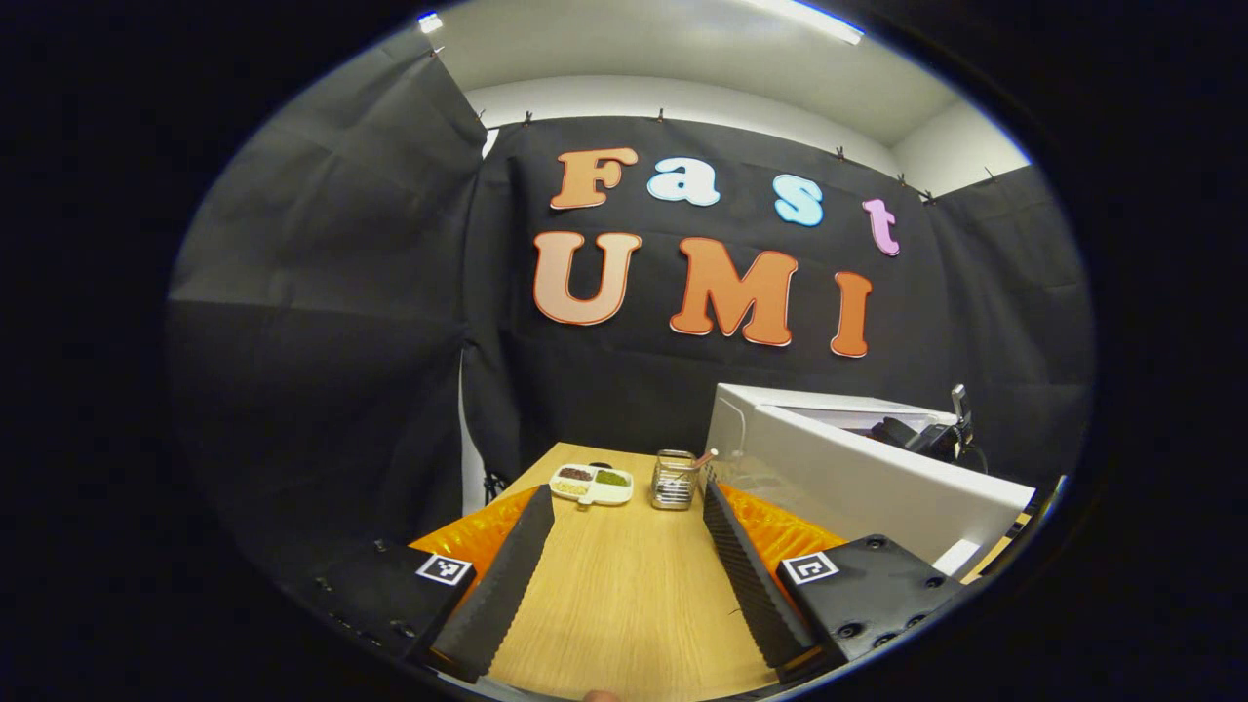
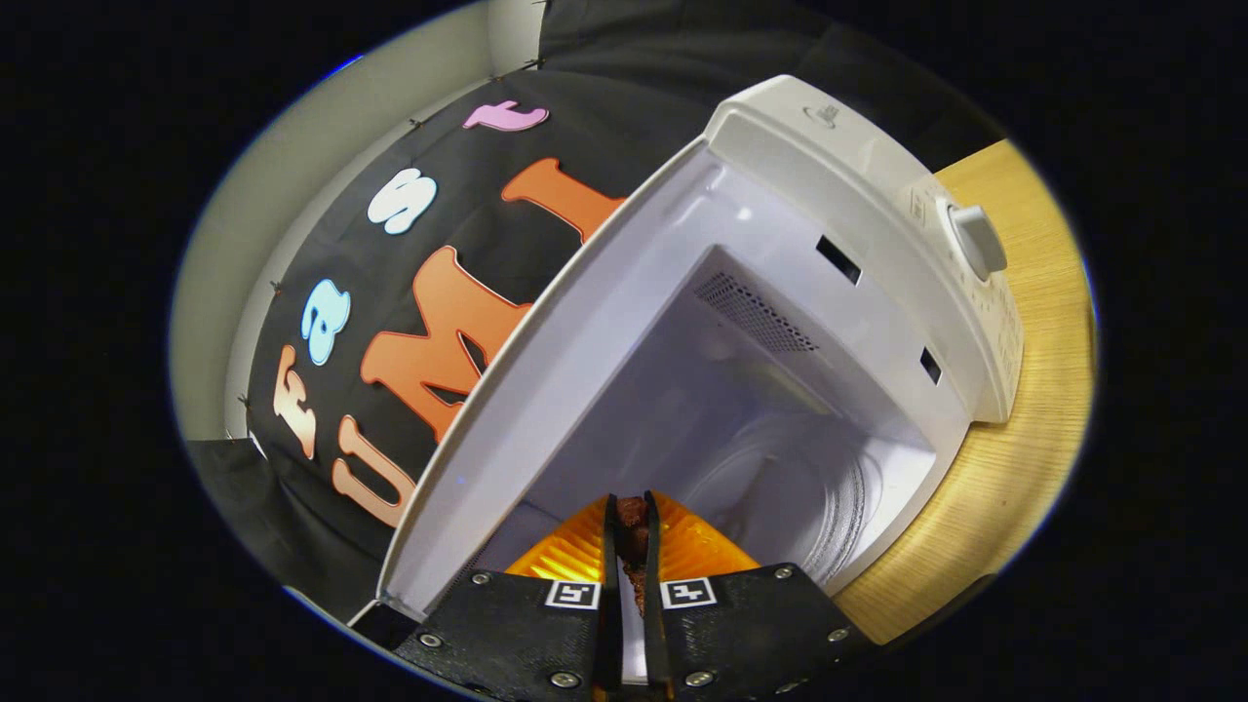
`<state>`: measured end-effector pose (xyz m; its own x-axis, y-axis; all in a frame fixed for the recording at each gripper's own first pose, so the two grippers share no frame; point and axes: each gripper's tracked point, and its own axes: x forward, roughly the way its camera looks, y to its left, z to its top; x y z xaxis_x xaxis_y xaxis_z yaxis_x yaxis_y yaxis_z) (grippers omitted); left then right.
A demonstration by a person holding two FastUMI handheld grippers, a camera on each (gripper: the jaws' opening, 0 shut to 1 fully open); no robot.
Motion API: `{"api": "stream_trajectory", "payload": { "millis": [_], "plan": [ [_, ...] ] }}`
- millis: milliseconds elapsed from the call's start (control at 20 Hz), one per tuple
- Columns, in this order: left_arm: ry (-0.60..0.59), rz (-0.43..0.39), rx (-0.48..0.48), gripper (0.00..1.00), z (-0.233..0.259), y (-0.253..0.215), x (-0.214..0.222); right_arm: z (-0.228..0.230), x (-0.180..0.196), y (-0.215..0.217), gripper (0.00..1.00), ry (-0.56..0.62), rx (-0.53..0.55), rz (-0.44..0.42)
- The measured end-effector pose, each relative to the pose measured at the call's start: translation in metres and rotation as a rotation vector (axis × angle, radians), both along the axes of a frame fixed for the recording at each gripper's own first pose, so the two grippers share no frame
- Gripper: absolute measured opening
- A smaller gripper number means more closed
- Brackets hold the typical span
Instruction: Open the microwave oven with the left hand, put the food in, and close the microwave oven.
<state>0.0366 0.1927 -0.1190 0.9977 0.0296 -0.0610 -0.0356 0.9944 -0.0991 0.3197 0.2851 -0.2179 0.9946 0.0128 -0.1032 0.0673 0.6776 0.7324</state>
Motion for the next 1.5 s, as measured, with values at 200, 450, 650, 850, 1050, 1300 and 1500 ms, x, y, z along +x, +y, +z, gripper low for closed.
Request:
{"api": "stream_trajectory", "payload": {
  "millis": [200,450,650,850,1050,1300,1500],
  "plan": [
    [-0.002,-0.007,-0.012,0.99,0.000,-0.003,0.000,-0.013,0.006,-0.009,0.17,0.072,-0.109,-0.013],
    [-0.010,-0.018,-0.010,0.99,0.004,-0.005,-0.003,-0.006,0.008,-0.026,0.69,0.101,-0.338,-0.043],
    [-0.018,-0.005,-0.001,0.97,0.006,-0.002,-0.004,0.003,0.000,-0.028,0.95,0.066,-0.499,-0.035],
    [-0.011,-0.012,-0.011,0.99,0.004,-0.005,-0.004,0.008,-0.021,-0.033,0.94,0.076,-0.557,-0.003],
    [-0.022,-0.031,-0.014,0.99,0.010,-0.012,-0.008,0.023,-0.054,-0.035,0.94,0.055,-0.672,0.052],
    [-0.043,-0.055,-0.002,0.97,0.020,-0.024,-0.014,0.047,-0.102,-0.050,0.94,0.014,-0.784,0.146],
    [-0.033,-0.083,-0.036,0.97,0.011,-0.037,-0.013,0.075,-0.140,-0.076,0.95,-0.026,-0.820,0.204]
  ]
}}
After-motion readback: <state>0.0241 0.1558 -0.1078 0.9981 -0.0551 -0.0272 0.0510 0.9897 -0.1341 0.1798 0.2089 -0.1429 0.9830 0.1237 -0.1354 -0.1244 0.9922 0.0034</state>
